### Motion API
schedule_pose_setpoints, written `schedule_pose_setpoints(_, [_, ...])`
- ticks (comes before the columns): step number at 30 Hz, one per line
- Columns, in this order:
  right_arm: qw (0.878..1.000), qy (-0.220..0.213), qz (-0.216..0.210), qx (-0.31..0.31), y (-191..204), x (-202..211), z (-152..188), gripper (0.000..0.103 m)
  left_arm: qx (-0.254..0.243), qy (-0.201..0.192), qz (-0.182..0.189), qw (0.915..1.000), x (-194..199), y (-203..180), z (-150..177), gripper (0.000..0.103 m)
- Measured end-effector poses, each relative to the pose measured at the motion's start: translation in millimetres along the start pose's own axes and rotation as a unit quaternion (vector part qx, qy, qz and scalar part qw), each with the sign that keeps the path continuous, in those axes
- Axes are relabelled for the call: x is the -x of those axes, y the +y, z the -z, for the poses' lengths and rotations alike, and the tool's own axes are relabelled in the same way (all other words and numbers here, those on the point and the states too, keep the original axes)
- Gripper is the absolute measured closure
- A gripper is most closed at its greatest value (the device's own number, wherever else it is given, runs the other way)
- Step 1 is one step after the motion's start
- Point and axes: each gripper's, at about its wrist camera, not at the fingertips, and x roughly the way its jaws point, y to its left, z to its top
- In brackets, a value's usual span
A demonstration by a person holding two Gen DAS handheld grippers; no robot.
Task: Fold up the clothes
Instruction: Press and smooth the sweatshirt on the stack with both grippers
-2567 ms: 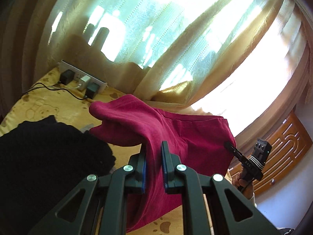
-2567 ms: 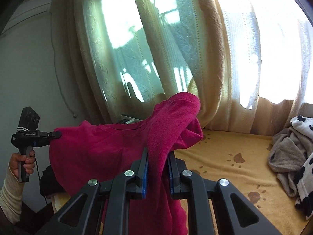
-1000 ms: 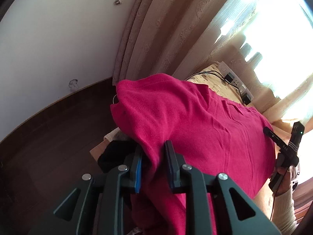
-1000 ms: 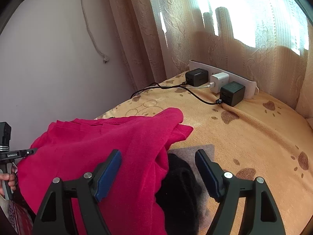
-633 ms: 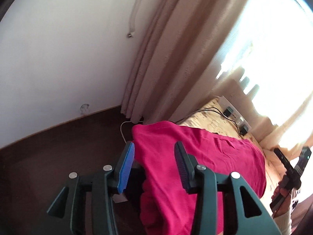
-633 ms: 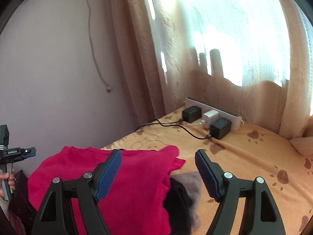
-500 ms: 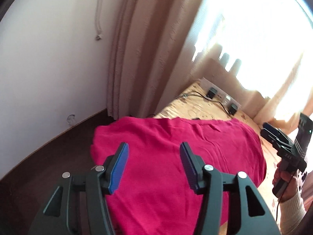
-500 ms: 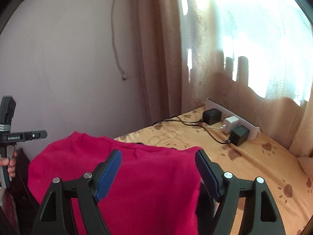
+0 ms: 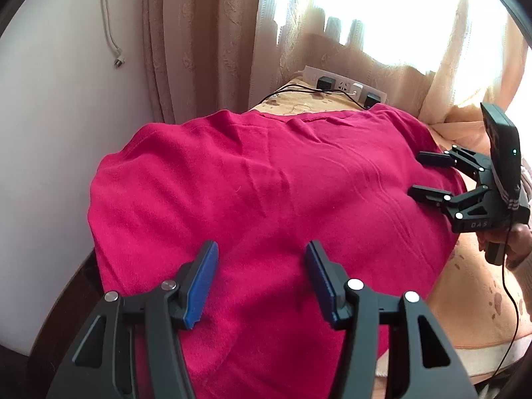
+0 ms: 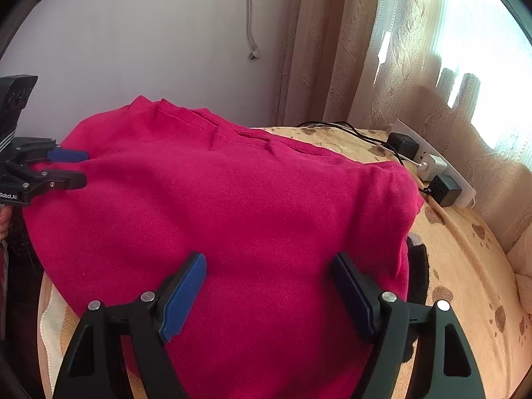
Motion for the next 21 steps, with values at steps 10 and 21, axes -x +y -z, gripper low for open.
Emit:
schedule_pose_setpoints(10, [0.997,-0.041,-0.029,-0.064,-16.0,23.0,-54.7,0.022,0.016,-0.034,-0.005,0.9993,-3.4,18.1,-71.2,0.021])
schedule_pose_setpoints(21, [0.990,0.078,-0.001,-0.119,-50.2,-84.0,-75.3,0.022,0.120,0.008,-0.011,0.9927,-63.6,74.1,-60.6,0.021])
